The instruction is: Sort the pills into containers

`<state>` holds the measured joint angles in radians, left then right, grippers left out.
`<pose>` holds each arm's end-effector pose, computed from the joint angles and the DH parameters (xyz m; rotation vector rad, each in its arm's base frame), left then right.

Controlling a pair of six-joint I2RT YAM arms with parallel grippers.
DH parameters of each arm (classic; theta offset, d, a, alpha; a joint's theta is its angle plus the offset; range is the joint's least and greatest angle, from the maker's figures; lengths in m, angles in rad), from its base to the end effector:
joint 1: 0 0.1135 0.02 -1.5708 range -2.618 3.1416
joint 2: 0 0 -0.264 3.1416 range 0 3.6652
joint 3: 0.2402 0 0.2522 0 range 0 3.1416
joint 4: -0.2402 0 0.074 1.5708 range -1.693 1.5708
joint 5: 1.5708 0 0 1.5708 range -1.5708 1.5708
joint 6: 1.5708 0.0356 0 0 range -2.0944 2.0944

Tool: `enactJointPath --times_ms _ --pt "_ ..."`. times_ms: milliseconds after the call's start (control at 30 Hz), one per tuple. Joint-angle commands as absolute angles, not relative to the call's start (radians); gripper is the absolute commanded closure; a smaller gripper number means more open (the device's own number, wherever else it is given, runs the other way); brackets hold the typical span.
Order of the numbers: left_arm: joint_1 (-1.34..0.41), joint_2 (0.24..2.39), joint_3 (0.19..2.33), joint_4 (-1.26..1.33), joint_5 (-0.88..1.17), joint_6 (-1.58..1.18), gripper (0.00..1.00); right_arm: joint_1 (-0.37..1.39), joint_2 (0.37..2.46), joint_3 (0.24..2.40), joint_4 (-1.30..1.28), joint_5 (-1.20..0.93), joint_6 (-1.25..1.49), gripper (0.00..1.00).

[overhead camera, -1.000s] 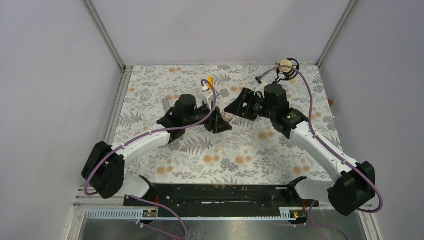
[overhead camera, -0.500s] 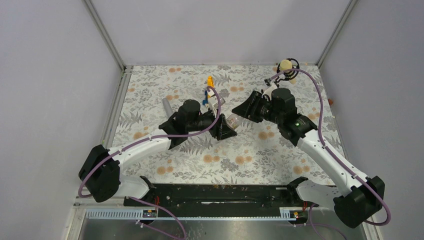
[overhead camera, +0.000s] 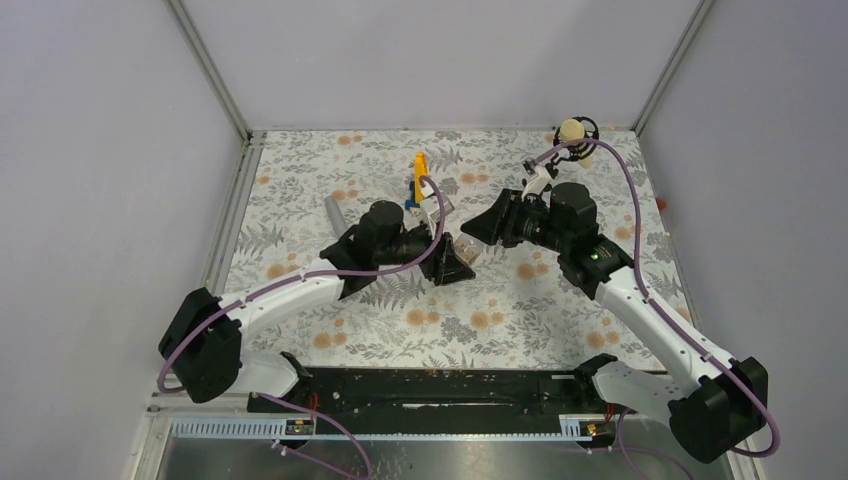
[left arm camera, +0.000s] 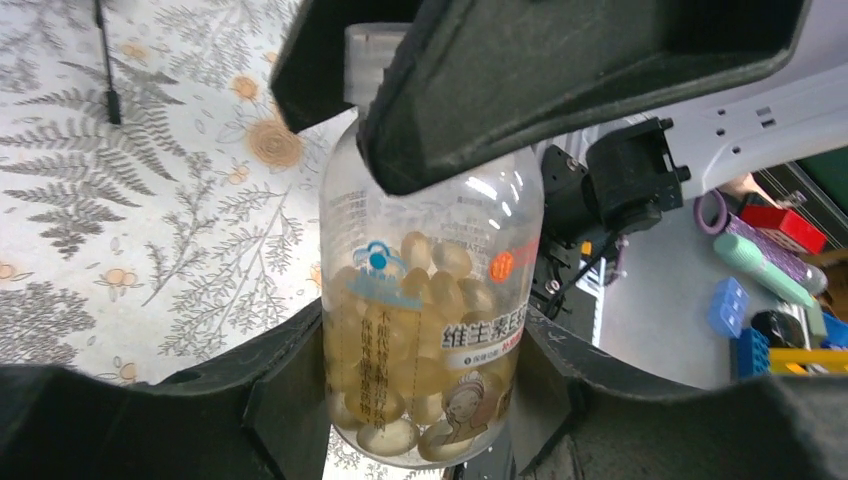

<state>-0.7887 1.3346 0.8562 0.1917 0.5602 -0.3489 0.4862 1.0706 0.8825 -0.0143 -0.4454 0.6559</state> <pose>0.2003 -0.2284 0.2812 0.8470 1.8383 -1.2765 0.2132 0.1300 0.3370 -0.1876 1.9118 1.1927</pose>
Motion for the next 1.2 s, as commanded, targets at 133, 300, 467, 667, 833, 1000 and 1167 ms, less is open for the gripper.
enactJointPath --times_ms 133,300,467,667,833,1000,1167 --pt "-0.774 1.455 1.006 0.234 0.893 -0.29 1.0 0.485 1.075 0.887 0.243 -0.903 0.515 1.0" --pt "-0.76 1.449 1.022 0.19 0.933 -0.22 1.0 0.477 1.084 0.939 0.168 -0.932 0.425 1.0" --pt "-0.747 1.392 0.977 0.171 0.669 -0.205 1.0 0.477 1.068 0.995 -0.063 -0.585 0.443 0.31" --pt "-0.747 1.364 0.968 0.133 0.494 -0.219 1.0 0.514 1.078 1.059 -0.161 -0.412 0.491 0.18" --pt "-0.748 1.381 1.009 0.085 0.495 -0.205 1.0 0.576 1.142 1.115 -0.213 -0.237 0.506 0.17" --pt "-0.749 1.383 1.017 0.074 0.505 -0.2 1.0 0.612 1.17 1.136 -0.189 -0.108 0.548 0.22" --pt "-0.748 1.373 1.019 0.066 0.497 -0.199 1.0 0.626 1.224 1.188 -0.222 -0.094 0.54 0.4"
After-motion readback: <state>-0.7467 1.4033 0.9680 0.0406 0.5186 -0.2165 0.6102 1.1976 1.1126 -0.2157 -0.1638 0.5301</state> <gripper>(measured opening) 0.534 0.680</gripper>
